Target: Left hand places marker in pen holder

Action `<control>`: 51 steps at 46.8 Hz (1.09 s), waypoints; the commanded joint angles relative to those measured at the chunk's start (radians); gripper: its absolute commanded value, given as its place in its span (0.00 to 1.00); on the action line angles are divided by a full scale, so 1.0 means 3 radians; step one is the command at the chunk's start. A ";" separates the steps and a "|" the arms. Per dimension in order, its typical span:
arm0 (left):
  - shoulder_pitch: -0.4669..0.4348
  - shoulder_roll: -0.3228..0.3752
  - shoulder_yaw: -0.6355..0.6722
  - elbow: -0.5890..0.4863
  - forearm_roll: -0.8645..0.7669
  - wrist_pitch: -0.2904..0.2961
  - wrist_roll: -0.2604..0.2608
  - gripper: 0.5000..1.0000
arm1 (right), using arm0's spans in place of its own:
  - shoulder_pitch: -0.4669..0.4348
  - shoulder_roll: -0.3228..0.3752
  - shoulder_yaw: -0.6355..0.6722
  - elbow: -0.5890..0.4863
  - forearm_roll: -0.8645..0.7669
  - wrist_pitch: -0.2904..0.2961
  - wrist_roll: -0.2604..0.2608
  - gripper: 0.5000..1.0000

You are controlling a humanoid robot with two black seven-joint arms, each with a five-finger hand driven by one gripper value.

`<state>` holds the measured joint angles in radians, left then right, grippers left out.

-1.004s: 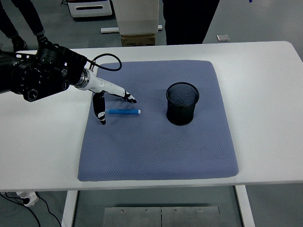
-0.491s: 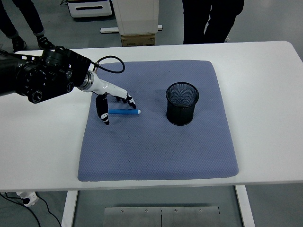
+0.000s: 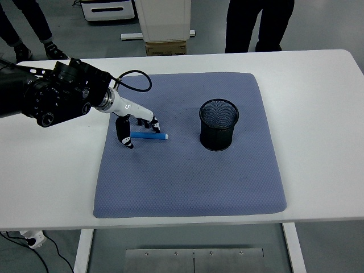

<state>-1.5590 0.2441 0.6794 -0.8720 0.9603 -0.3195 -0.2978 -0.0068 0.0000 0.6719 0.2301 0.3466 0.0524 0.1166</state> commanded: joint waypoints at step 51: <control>0.0022 -0.0052 -0.0005 -0.0023 0.0000 0.0185 0.0164 0.19 | -0.0003 0.0000 0.0000 0.0000 0.0000 -0.0001 0.0000 1.00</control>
<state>-1.5538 0.2289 0.6782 -0.8770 0.9603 -0.2651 -0.2481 -0.0073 0.0000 0.6719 0.2302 0.3468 0.0520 0.1166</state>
